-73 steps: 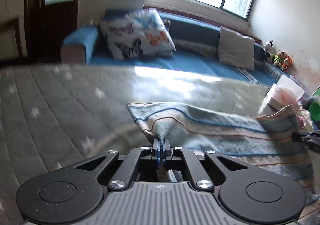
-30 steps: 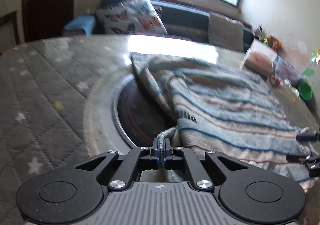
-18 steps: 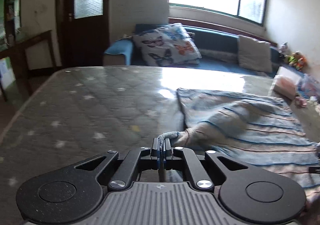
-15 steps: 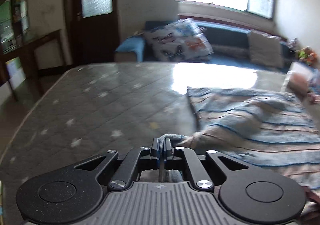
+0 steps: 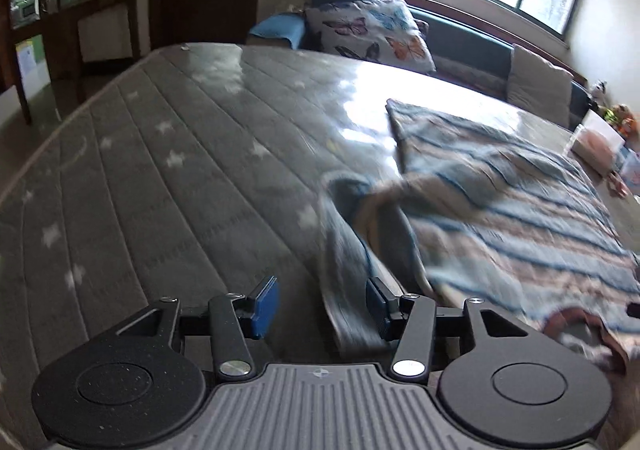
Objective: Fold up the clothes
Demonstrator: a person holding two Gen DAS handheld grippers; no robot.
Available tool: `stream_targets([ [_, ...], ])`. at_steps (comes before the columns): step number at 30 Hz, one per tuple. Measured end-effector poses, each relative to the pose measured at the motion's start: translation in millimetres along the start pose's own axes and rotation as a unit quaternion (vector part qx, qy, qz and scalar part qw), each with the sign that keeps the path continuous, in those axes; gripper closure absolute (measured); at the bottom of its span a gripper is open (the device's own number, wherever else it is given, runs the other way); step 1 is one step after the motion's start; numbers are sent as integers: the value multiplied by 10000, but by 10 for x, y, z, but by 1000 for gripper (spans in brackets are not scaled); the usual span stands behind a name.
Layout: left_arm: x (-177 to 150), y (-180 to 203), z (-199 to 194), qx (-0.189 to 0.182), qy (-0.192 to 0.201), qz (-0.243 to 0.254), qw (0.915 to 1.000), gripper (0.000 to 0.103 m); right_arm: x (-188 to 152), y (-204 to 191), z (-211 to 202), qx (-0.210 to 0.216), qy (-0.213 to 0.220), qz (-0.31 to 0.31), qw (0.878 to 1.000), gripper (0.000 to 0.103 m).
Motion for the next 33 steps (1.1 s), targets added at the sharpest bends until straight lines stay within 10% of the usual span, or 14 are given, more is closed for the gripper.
stream_targets([
  [3,-125,51,-13,-142,-71,-17,9999,54,70,-300,-8,420,75,-305,9986,25],
  [8,-173,28,15,-136,-46,-78,9999,98,160,-878,11,1108,152,-928,9894,26],
  [21,11,-429,-243,456,455,-101,9979,102,286,-1810,181,1765,406,-2129,9601,47],
  [26,-79,-440,-301,157,357,-341,9987,96,245,-1935,293,1629,351,-2332,9580,72],
  [29,-108,-417,-270,154,307,-434,9985,55,235,-1927,291,1617,313,-2264,9600,84],
  [33,-125,-350,-207,44,251,-533,9983,52,233,-1899,256,1634,307,-2256,9599,90],
])
Point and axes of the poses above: each gripper's, at about its wrist camera, not at the fingertips, and z roughly the way its jaws point, y to its right, x to its top, the point moved 4 cm from there along z, roughly the way its jaws point, and after that the axes turned 4 degrees about y, right-handed, at the moved point
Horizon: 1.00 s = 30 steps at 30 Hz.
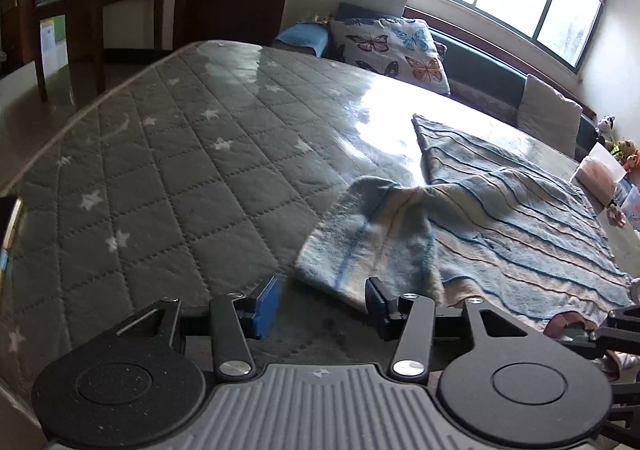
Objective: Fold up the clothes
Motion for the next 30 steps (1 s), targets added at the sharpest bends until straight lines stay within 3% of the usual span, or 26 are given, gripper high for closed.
stream_targets([
  [4,5,36,126,16,-78,-63,9999,57,-14,-9,-55,35,-7,10,10000,91],
  [5,5,34,168,12,-117,-89,9999,75,-17,-11,-68,44,-9,12,10000,92],
  [7,-9,17,242,51,-187,-156,9997,95,-27,-25,-100,65,-12,-16,10000,94],
  [8,-13,3,252,78,-154,-172,9997,99,-34,-37,-118,76,-13,-43,10000,94],
  [13,19,-62,160,195,51,-229,9995,102,-33,-74,-187,67,16,-135,9999,96],
  [16,49,-73,79,224,161,-245,9993,102,1,-53,-204,77,86,-61,9999,91],
  [18,61,-54,31,230,216,-206,9993,102,25,-68,-196,18,166,-111,9998,76],
  [21,61,-8,3,259,244,-119,9993,102,40,-96,-167,41,214,-146,9997,69],
  [23,60,0,-2,266,251,-128,9992,102,31,-113,-148,159,199,-91,9996,72],
  [26,57,-20,-48,373,282,-90,9989,102,18,-138,-122,336,177,-8,9993,94],
  [30,34,-132,-88,596,149,-56,9981,102,0,-172,-87,571,147,102,9982,95],
])
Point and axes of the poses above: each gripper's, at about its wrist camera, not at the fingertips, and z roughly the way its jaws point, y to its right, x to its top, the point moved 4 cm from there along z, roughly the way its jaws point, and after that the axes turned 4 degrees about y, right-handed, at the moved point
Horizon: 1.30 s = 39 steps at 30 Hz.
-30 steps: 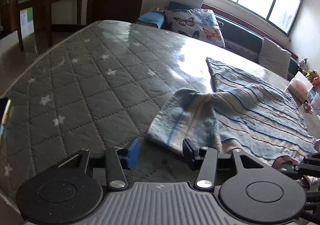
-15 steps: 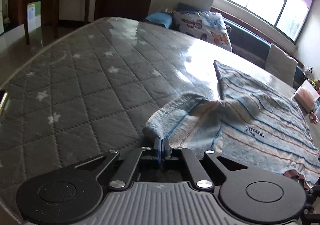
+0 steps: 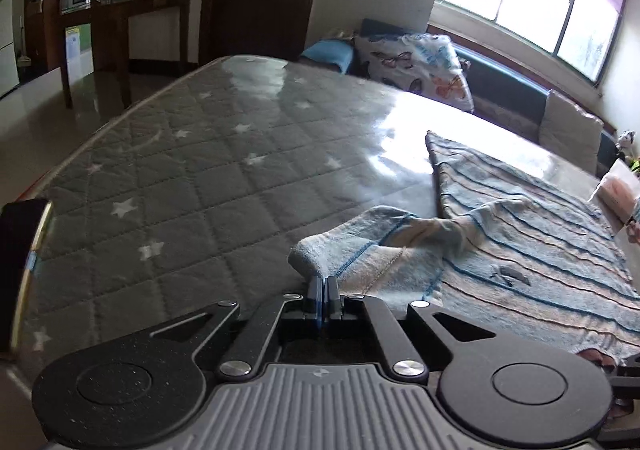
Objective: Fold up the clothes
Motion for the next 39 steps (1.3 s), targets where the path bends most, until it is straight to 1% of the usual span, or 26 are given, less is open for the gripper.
stream_targets([
  [1,-11,-32,26,137,-96,3,9999,101,-5,-7,9,58,-6,29,10000,95],
  [3,-11,-92,51,410,-205,5,9989,100,-10,0,8,141,-2,109,9998,86],
  [4,4,-119,53,516,-233,-19,9984,98,-6,28,-21,193,30,231,9995,85],
  [6,87,-97,32,514,-151,-34,9986,97,0,92,-120,248,141,424,9987,79],
  [7,146,-39,22,450,-67,8,9990,91,-3,155,-211,233,219,554,9980,77],
  [8,205,18,12,386,17,49,9992,80,-12,212,-278,161,253,646,9975,72],
  [9,263,100,20,305,83,114,9994,74,-21,269,-343,84,286,735,9969,67],
  [10,319,205,47,207,129,201,9995,66,-35,331,-395,-26,300,802,9963,65],
  [11,372,314,88,107,155,293,9994,65,-49,393,-448,-136,314,869,9956,62],
  [12,422,427,145,3,161,390,9991,65,-65,460,-501,-255,325,938,9947,61],
  [15,546,740,349,-265,130,650,9974,65,-189,787,-681,-792,280,1213,9891,57],
  [20,708,1109,735,-606,-24,910,9940,66,-433,1283,-896,-1418,171,1672,9755,57],
  [21,730,1175,806,-651,-48,992,9929,66,-496,1415,-942,-1560,151,1787,9713,57],
  [24,782,1337,1045,-620,-107,1232,9904,67,-662,1748,-1049,-1910,94,2071,9594,57],
  [25,796,1383,1127,-612,-133,1293,9896,67,-752,1919,-1067,-2074,59,2186,9535,57],
  [27,804,1434,1268,-599,-188,1375,9885,67,-839,2111,-1109,-2245,10,2327,9463,57],
  [28,804,1453,1336,-593,-216,1410,9880,68,-910,2277,-1135,-2353,-18,2468,9401,57],
  [30,802,1484,1463,-570,-272,1496,9867,73,-996,2509,-1145,-2487,-53,2669,9311,57],
  [31,795,1491,1515,-533,-297,1557,9859,78,-1036,2615,-1141,-2533,-77,2739,9278,57],
  [32,788,1498,1568,-487,-319,1612,9852,85,-1074,2715,-1137,-2576,-100,2804,9246,57],
  [35,815,1518,1652,-379,-175,1801,9828,87,-1144,2983,-1065,-2682,-169,2889,9189,57],
  [37,867,1512,1698,-240,-99,1844,9825,94,-1164,3123,-1010,-2758,-193,2916,9157,57],
  [39,925,1489,1769,-87,-73,1838,9829,94,-1182,3263,-954,-2833,-215,2943,9125,57],
])
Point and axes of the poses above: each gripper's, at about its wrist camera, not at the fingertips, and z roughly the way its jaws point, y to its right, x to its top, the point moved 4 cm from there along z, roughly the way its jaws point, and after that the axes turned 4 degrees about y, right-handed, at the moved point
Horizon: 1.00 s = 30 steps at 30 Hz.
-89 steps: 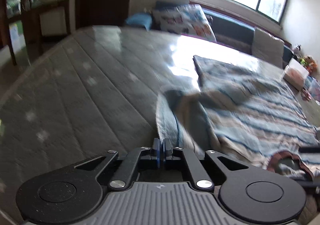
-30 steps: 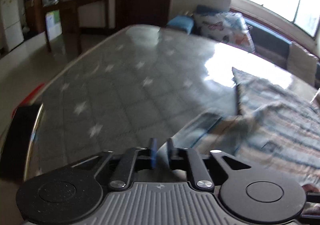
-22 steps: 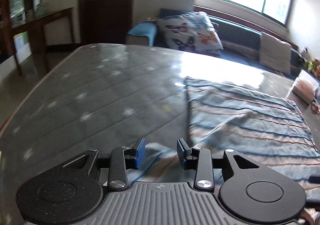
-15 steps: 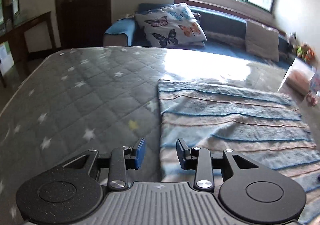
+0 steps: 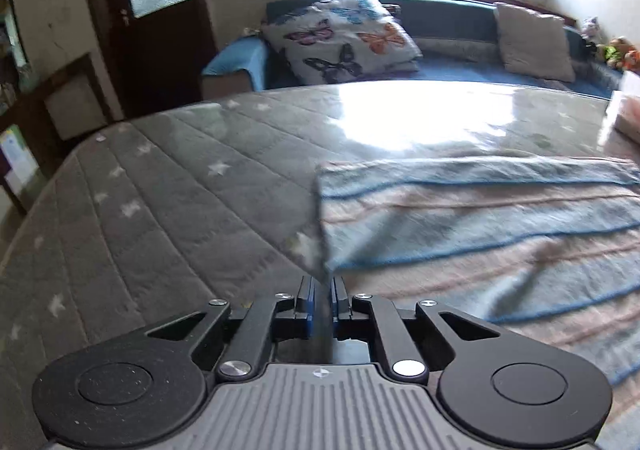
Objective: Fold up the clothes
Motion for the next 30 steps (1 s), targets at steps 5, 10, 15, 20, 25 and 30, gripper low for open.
stream_targets([
  [5,108,-113,98,-185,-48,-275,9994,92,143,118,248,-138,-20,129,9998,57],
  [10,233,-74,181,-412,-3,-453,9981,73,222,250,440,-197,-45,353,9992,57],
  [15,344,-6,342,-458,-51,-461,9979,68,295,384,626,-269,-52,563,9980,57],
  [20,403,12,450,-545,-35,-426,9976,92,364,481,767,-288,-35,713,9970,59],
  [25,425,17,474,-496,101,-291,9983,101,421,497,902,-138,-104,822,9965,81],
  [30,499,3,453,-309,384,-101,9987,101,522,437,949,-161,60,724,9972,101],
])
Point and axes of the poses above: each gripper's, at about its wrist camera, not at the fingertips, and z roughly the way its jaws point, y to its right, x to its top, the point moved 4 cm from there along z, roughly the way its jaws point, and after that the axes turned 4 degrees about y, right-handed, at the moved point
